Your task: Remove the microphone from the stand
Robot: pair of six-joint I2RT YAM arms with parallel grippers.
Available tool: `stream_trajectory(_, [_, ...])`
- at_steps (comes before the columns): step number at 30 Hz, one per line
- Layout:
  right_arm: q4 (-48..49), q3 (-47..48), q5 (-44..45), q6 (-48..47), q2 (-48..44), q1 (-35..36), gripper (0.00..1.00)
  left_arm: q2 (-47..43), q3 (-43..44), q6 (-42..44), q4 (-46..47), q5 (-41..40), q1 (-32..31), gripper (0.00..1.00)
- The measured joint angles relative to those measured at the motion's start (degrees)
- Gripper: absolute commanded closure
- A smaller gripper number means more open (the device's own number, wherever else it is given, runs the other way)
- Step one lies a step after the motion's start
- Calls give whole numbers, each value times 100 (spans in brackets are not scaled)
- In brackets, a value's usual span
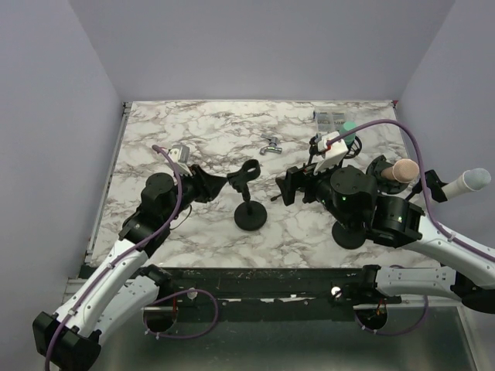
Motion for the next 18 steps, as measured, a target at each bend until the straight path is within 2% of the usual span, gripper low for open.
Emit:
stream_trajectory(10, [4,0,31,-20,-76,0,0,306,420,179,-120,96,-2,99])
stream_trajectory(12, [2,0,44,-20,-103,0,0,341,459,177,-210,155,-2,84])
stream_trajectory(14, [2,0,63,-22,-122,0,0,348,487,177,-289,249,-2,56])
stream_trajectory(16, [0,0,101,-24,-140,0,0,356,570,173,-433,358,-2,38])
stream_trajectory(18, [-20,7,151,-35,-146,0,0,354,719,229,-610,463,-2,23])
